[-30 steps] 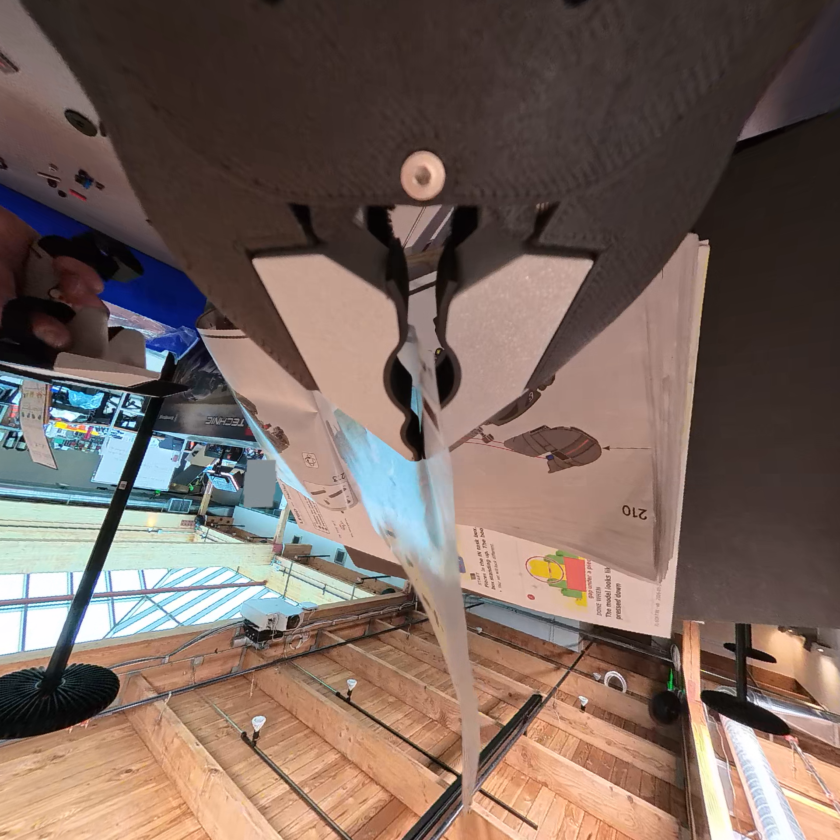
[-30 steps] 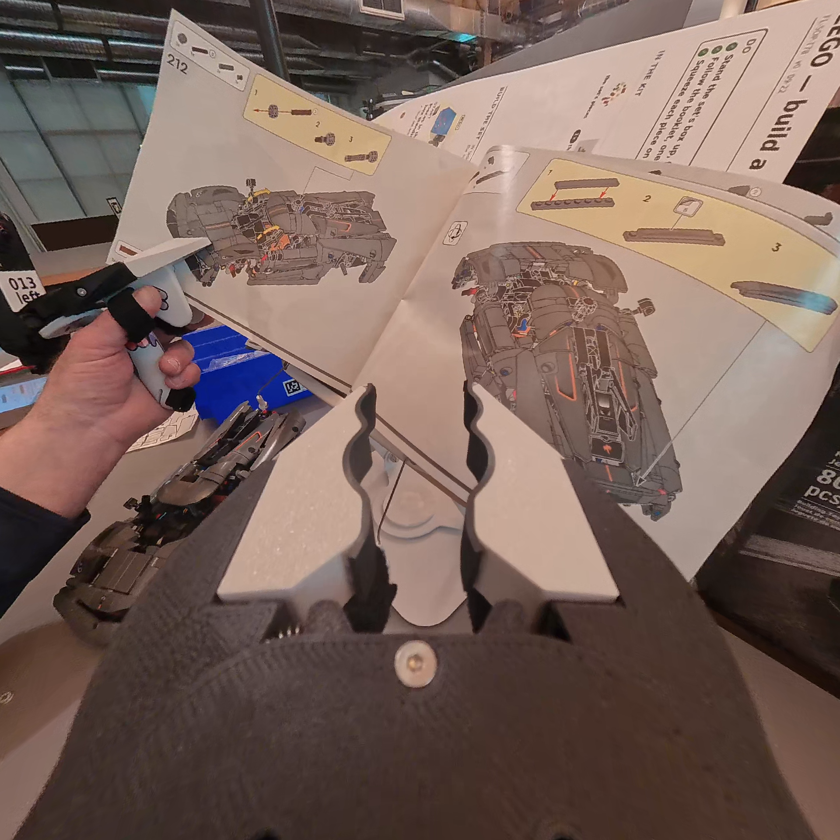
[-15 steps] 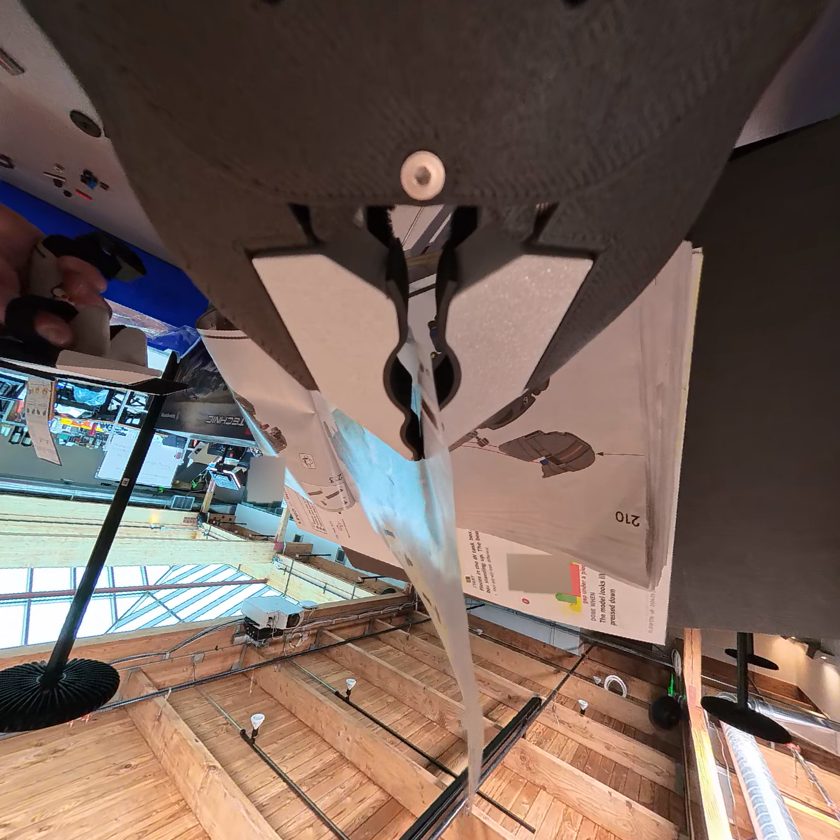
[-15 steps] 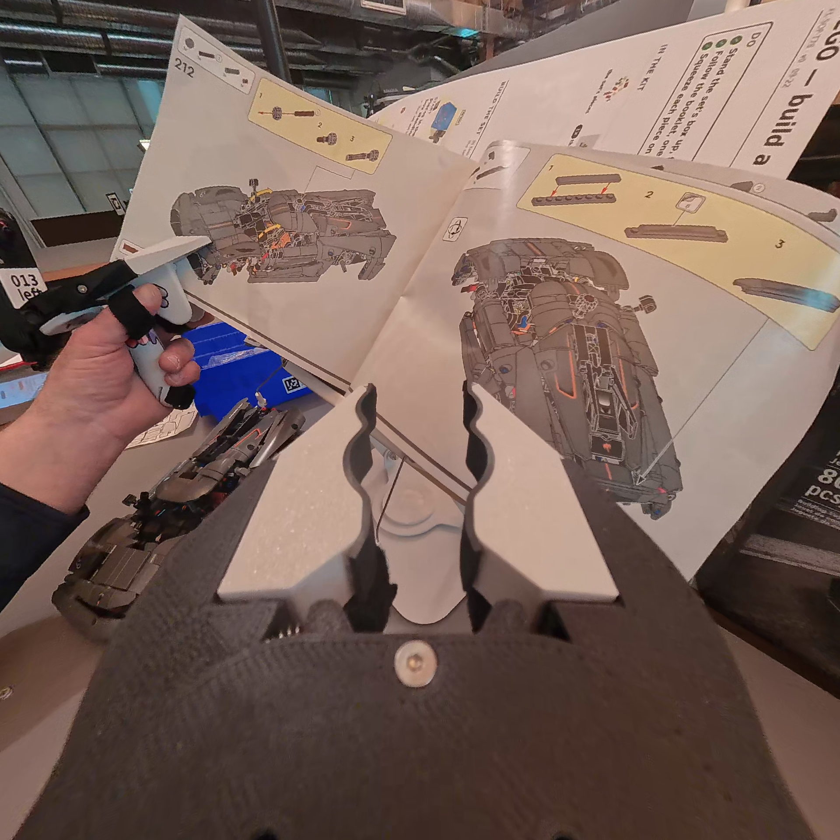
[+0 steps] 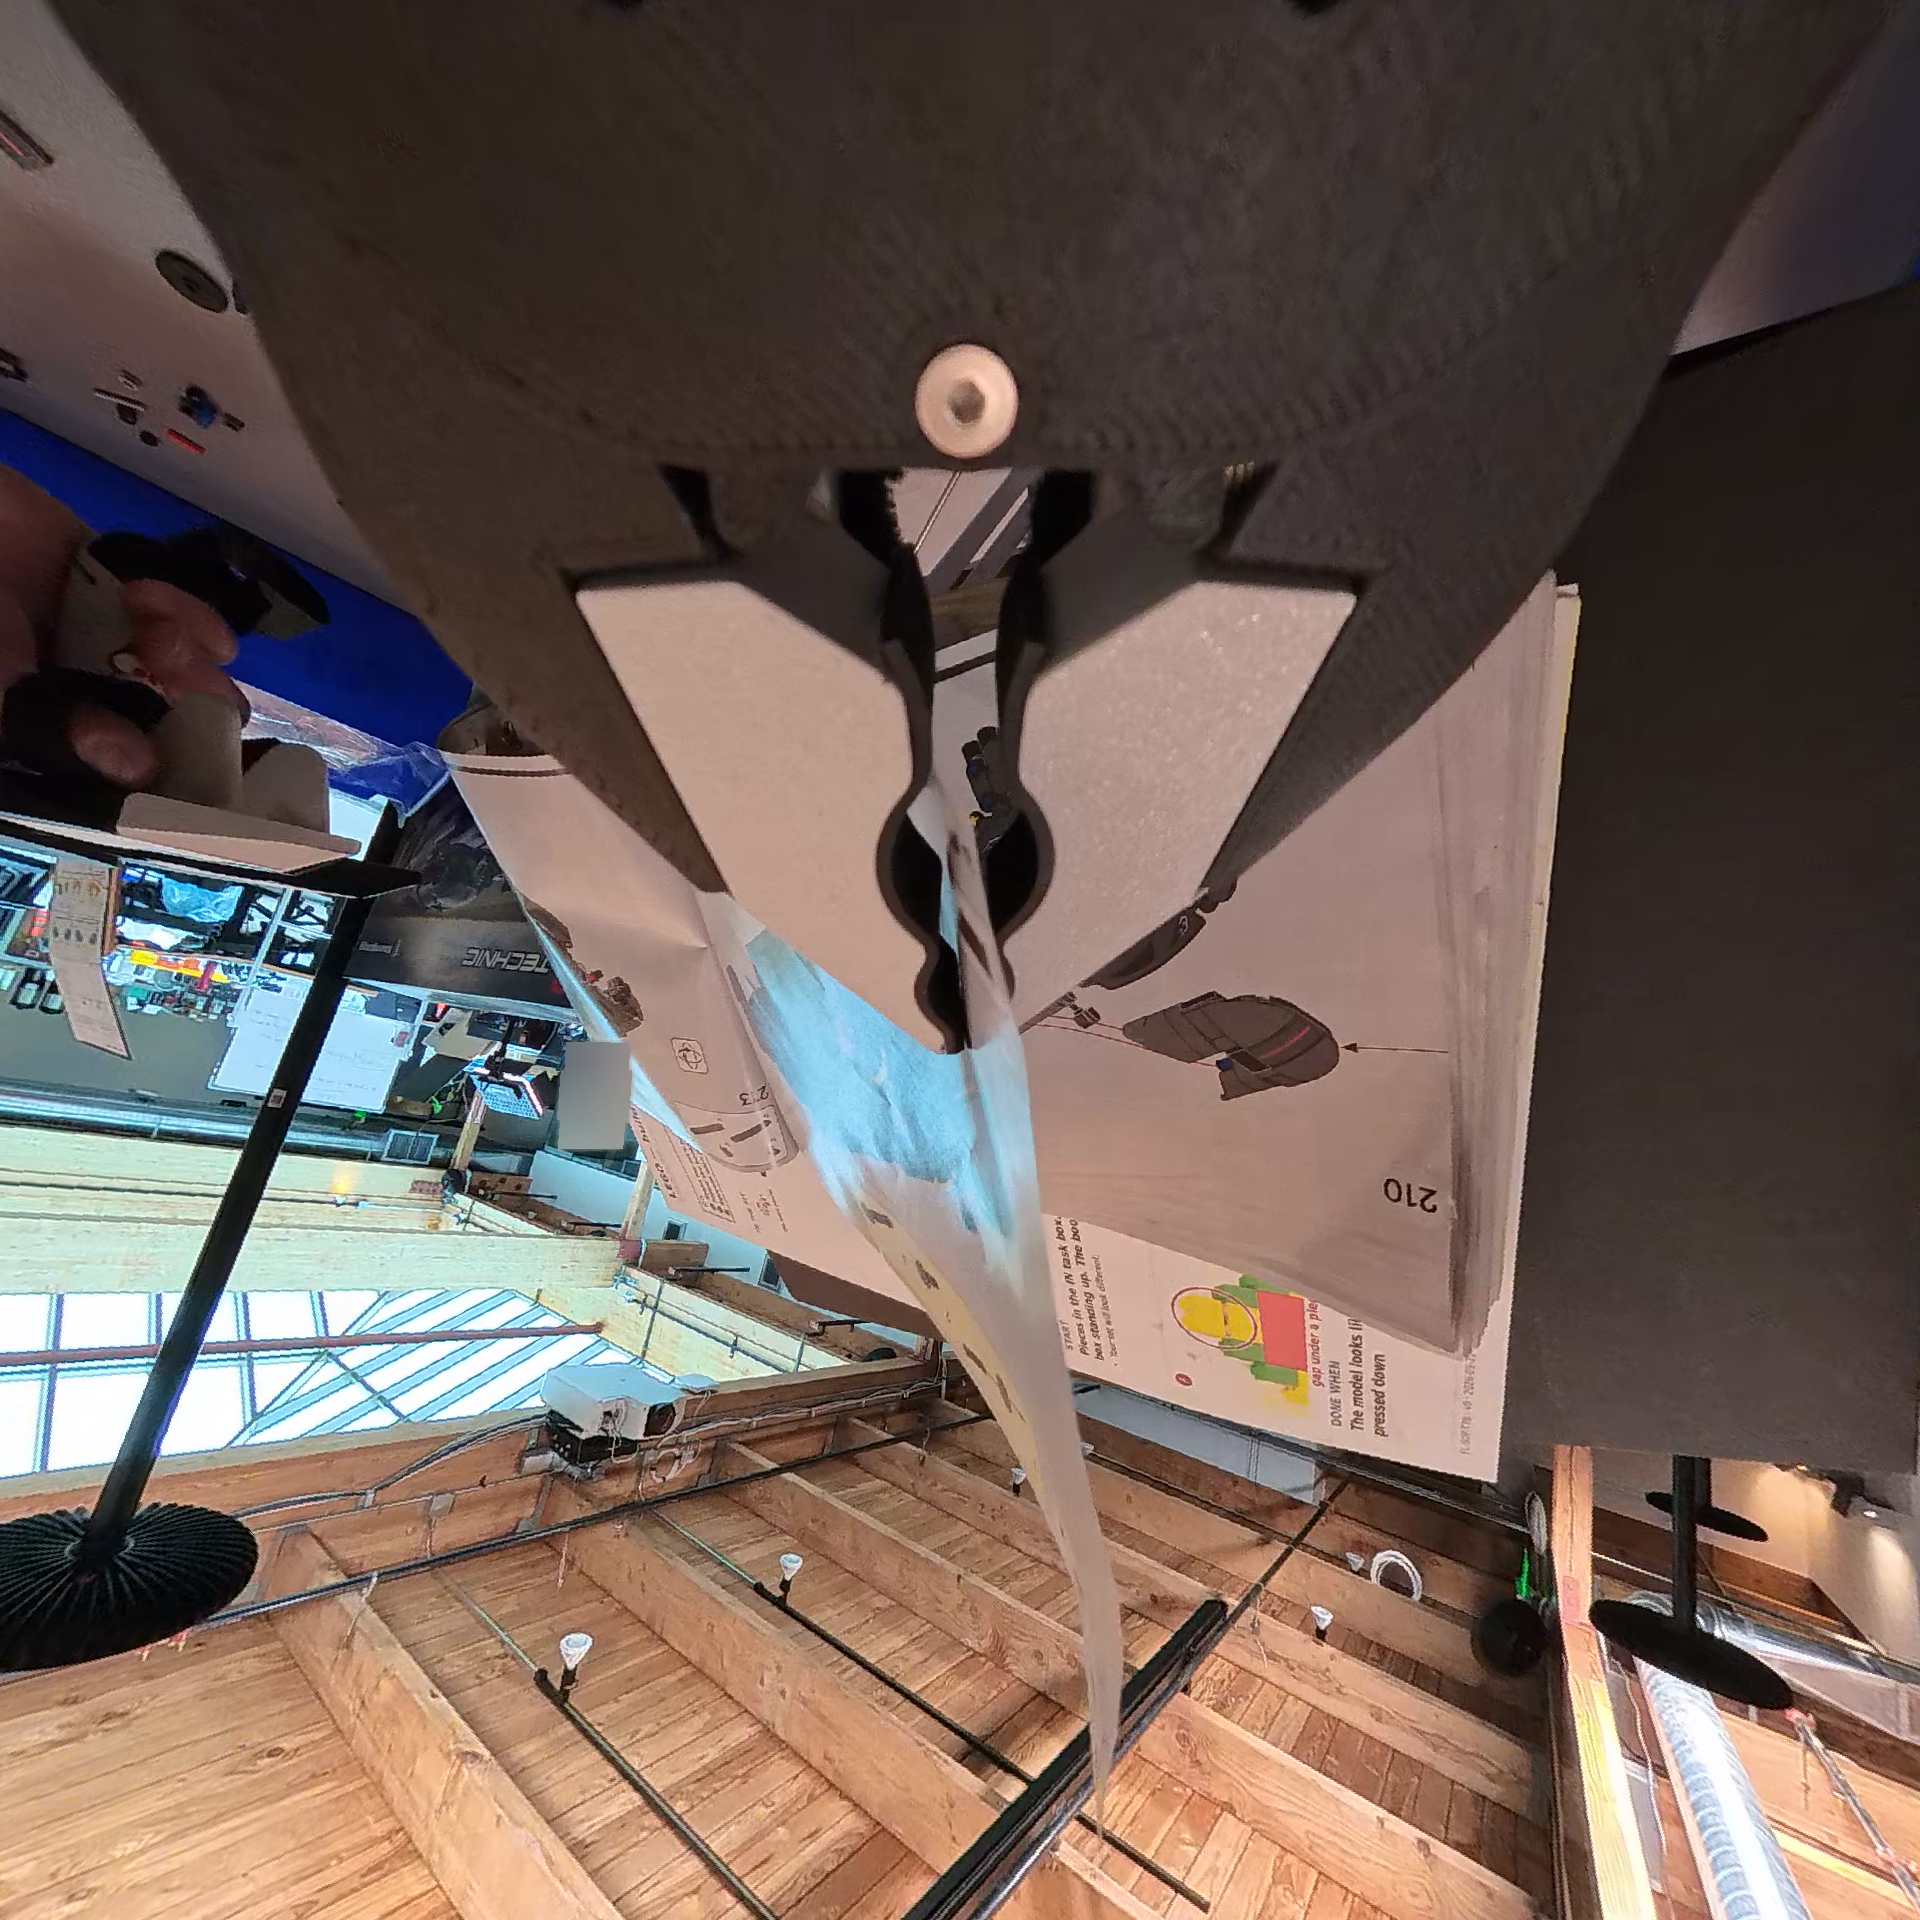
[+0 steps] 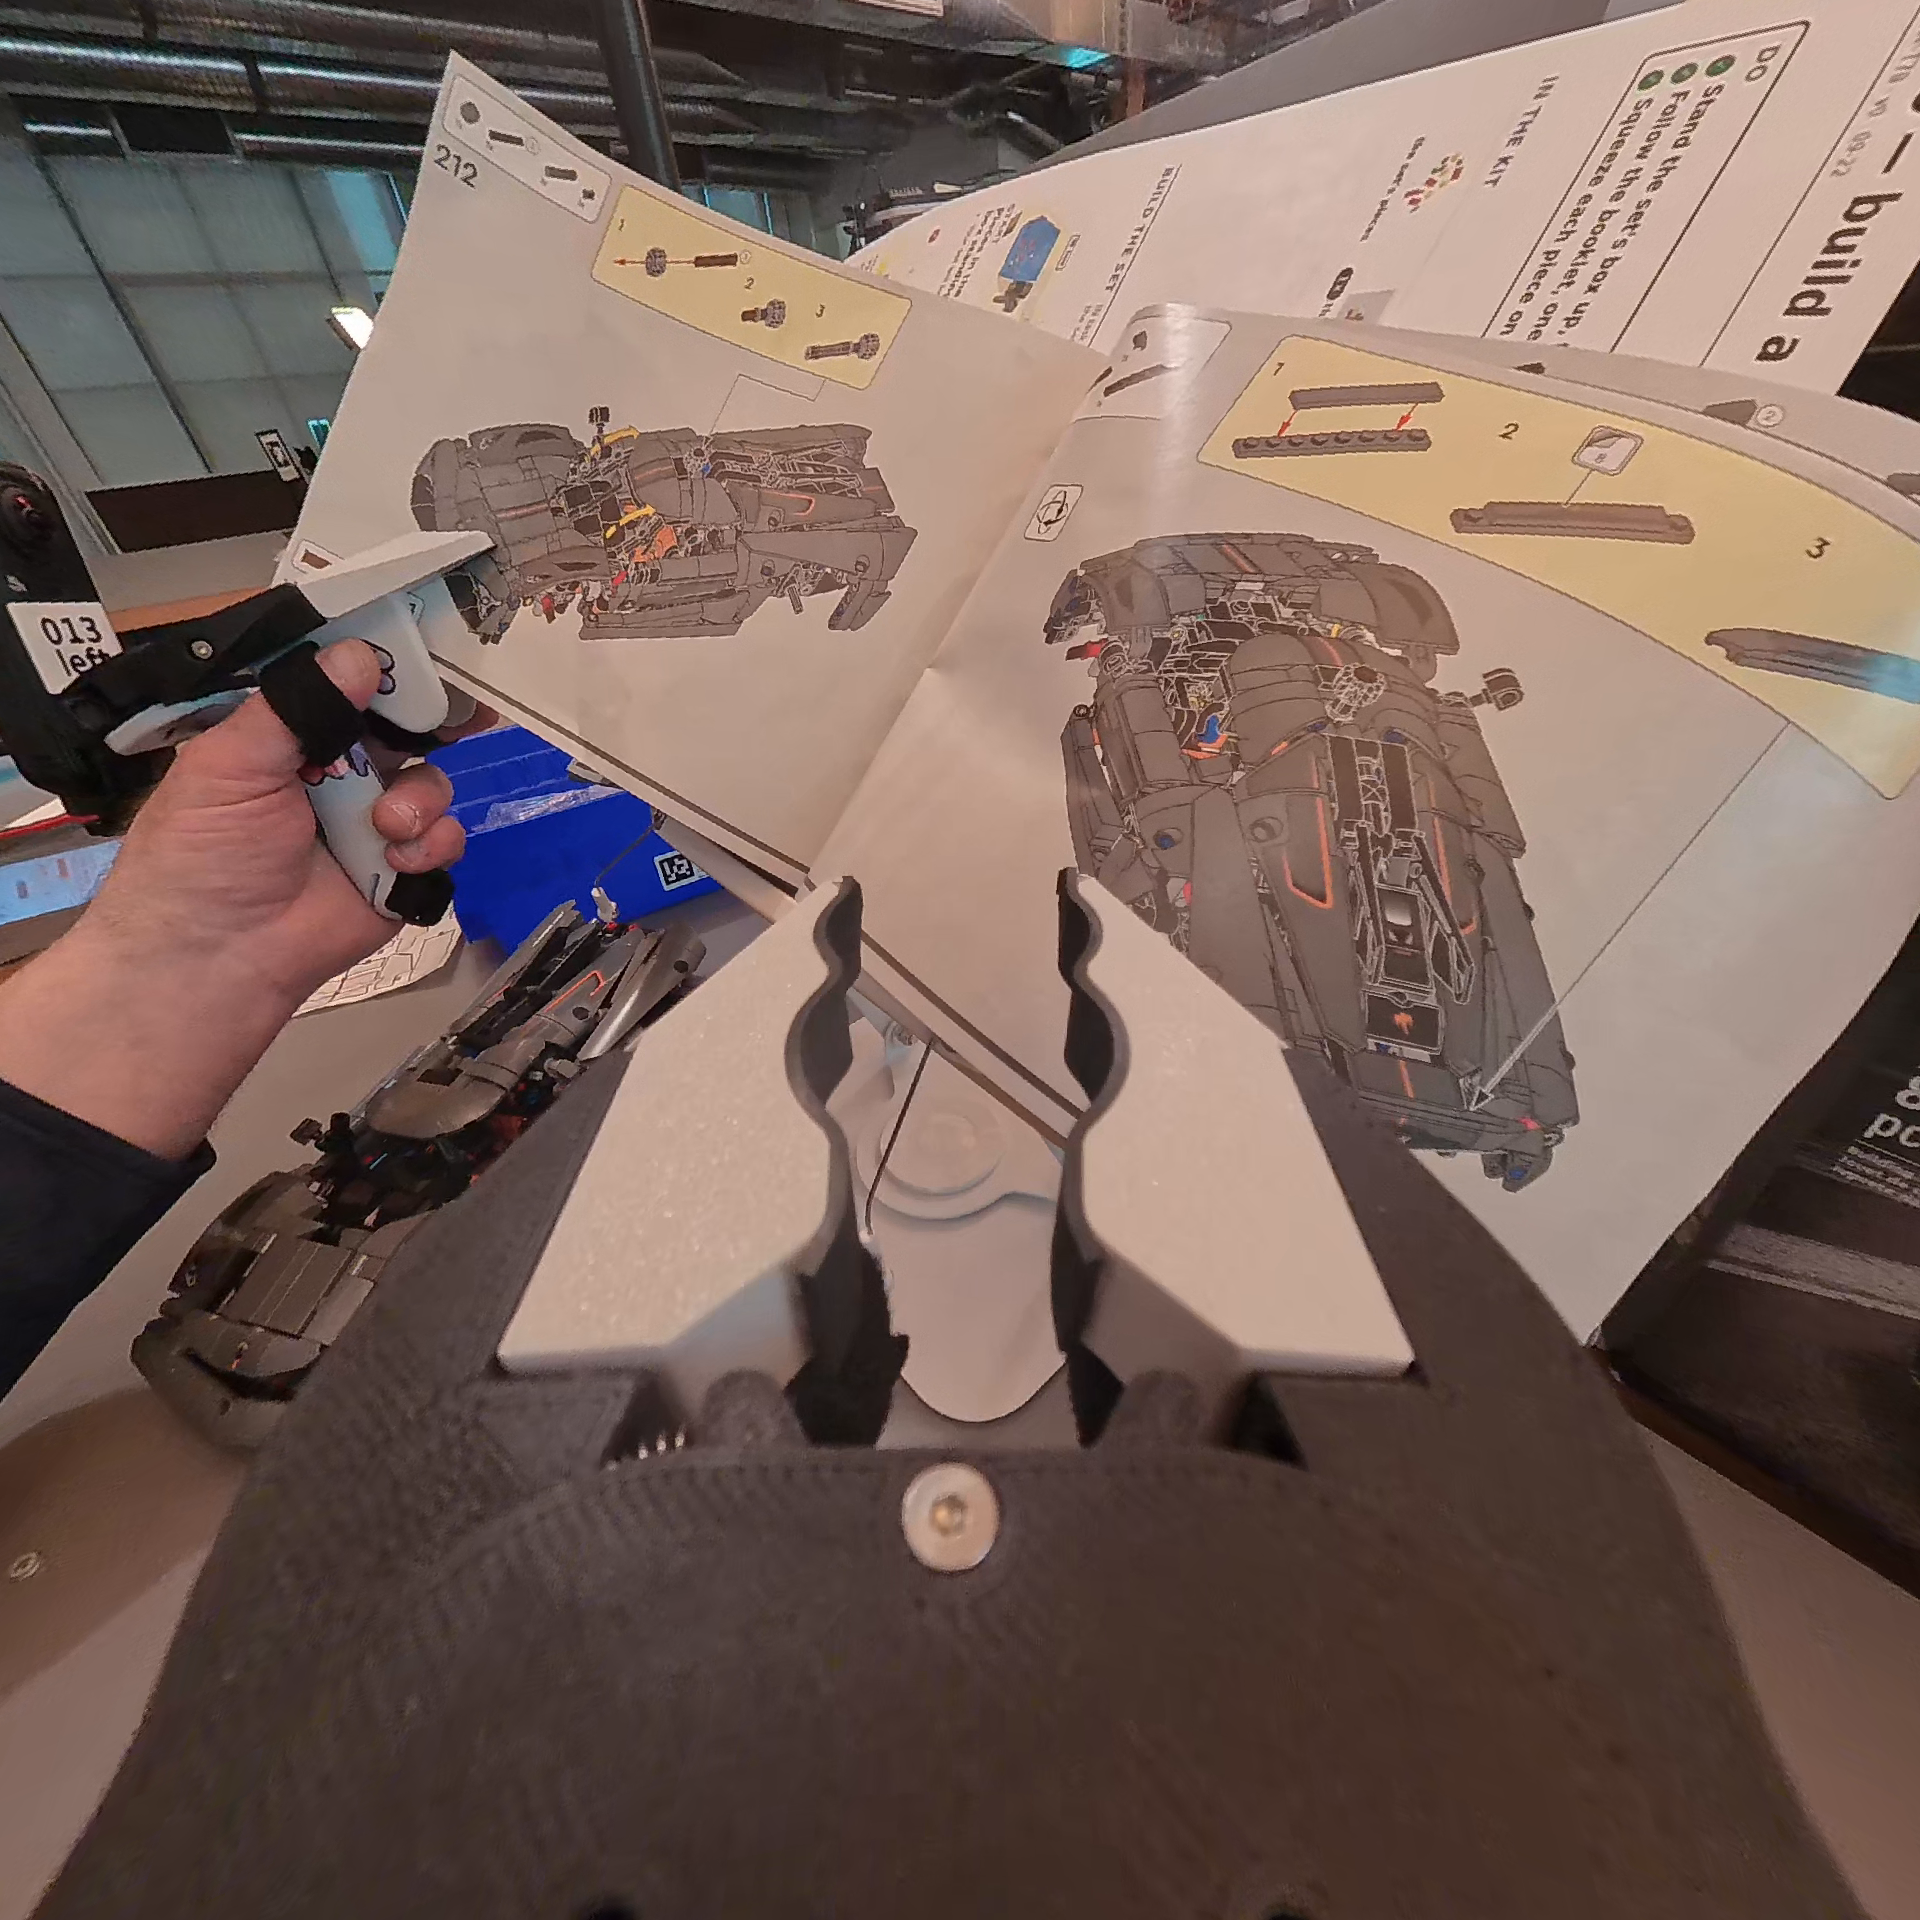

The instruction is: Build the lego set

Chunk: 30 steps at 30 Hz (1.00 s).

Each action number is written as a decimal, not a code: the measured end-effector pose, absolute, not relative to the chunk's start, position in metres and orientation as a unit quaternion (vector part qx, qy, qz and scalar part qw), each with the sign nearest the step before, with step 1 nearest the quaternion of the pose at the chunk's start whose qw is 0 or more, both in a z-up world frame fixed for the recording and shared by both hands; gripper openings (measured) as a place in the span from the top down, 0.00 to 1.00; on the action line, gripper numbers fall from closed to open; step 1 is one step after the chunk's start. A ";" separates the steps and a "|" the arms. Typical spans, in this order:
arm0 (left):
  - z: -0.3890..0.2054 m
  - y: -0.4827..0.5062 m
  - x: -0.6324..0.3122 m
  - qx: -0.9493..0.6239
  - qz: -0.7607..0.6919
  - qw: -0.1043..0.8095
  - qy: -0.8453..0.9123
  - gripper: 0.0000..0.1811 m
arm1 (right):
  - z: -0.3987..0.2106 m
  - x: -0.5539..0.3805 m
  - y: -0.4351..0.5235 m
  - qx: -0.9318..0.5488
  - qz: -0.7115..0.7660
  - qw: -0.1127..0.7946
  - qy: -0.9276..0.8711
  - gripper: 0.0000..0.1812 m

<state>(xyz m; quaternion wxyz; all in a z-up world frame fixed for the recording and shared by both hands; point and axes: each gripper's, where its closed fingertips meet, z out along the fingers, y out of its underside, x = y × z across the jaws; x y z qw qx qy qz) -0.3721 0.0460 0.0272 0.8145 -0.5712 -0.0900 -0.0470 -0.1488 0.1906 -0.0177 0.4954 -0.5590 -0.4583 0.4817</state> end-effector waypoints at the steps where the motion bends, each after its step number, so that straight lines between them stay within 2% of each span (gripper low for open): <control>1: 0.027 0.046 -0.372 -0.572 -0.047 0.814 -0.090 1.00 | -0.017 -0.149 0.191 -0.559 0.482 0.495 -0.458 0.80; 30: 0.023 0.048 -0.375 -0.573 -0.048 0.813 -0.095 1.00 | -0.017 -0.149 0.191 -0.558 0.485 0.493 -0.459 0.80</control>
